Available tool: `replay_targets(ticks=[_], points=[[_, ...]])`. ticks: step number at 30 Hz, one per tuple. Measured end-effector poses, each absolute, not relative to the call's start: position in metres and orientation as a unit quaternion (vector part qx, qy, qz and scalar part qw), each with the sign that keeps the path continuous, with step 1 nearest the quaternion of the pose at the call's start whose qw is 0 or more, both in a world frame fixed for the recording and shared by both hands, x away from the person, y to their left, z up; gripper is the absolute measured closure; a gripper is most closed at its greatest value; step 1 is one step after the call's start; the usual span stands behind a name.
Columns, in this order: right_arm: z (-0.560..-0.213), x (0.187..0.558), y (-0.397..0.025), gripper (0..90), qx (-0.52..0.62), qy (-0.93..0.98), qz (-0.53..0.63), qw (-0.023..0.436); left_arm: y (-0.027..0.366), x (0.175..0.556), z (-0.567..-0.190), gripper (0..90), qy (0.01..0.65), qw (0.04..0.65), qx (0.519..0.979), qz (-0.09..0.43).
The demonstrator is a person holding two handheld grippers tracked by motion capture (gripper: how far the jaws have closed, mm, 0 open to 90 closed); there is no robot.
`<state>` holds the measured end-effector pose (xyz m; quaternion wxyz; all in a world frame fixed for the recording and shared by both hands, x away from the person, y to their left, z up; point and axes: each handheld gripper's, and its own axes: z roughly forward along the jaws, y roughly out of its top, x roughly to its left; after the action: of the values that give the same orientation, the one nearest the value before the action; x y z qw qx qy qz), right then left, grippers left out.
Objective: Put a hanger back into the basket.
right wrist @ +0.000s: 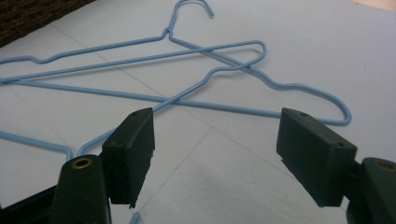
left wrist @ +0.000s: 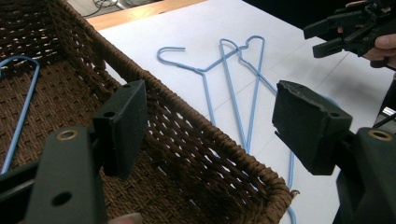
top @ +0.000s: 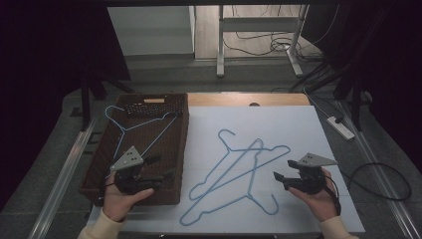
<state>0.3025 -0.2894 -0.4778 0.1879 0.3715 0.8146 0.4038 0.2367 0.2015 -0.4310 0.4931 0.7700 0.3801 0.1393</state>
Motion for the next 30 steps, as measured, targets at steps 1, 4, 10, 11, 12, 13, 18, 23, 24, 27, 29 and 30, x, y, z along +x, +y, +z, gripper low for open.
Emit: replay_targets(ticks=[1,4,10,11,12,13,18,23,24,27,29,30], points=[[-0.478,0.303,-0.289,28.9,0.371,0.815,0.404,0.188,0.202,0.237,-0.431,27.9,0.380,0.493,0.770,0.139],[-0.474,0.300,-0.282,29.6,0.372,0.823,0.387,0.185,0.200,0.237,-0.434,27.9,0.379,0.490,0.773,0.137],[-0.473,0.293,-0.256,30.3,0.344,0.858,0.347,0.157,0.199,0.236,-0.438,27.8,0.383,0.484,0.774,0.137],[-0.473,0.292,-0.252,30.7,0.340,0.863,0.340,0.153,0.199,0.236,-0.438,27.7,0.383,0.484,0.774,0.137],[-0.473,0.290,-0.248,31.0,0.336,0.868,0.334,0.151,0.199,0.236,-0.439,27.7,0.383,0.484,0.774,0.138],[-0.473,0.289,-0.245,31.0,0.331,0.871,0.330,0.149,0.199,0.236,-0.439,27.6,0.383,0.484,0.774,0.139],[-0.473,0.287,-0.237,32.5,0.323,0.877,0.327,0.139,0.200,0.233,-0.439,27.6,0.387,0.485,0.771,0.144],[-0.477,0.288,-0.236,33.9,0.330,0.877,0.326,0.122,0.203,0.231,-0.439,27.6,0.391,0.487,0.766,0.152],[-0.478,0.288,-0.236,34.0,0.331,0.878,0.324,0.121,0.203,0.231,-0.439,27.6,0.391,0.487,0.766,0.152],[-0.478,0.288,-0.235,34.4,0.331,0.879,0.323,0.117,0.203,0.231,-0.440,27.6,0.391,0.486,0.766,0.153],[-0.478,0.287,-0.234,34.8,0.333,0.879,0.321,0.114,0.202,0.232,-0.441,27.6,0.390,0.485,0.767,0.153],[-0.479,0.287,-0.234,35.1,0.332,0.880,0.320,0.112,0.202,0.232,-0.441,27.6,0.390,0.484,0.768,0.152]])
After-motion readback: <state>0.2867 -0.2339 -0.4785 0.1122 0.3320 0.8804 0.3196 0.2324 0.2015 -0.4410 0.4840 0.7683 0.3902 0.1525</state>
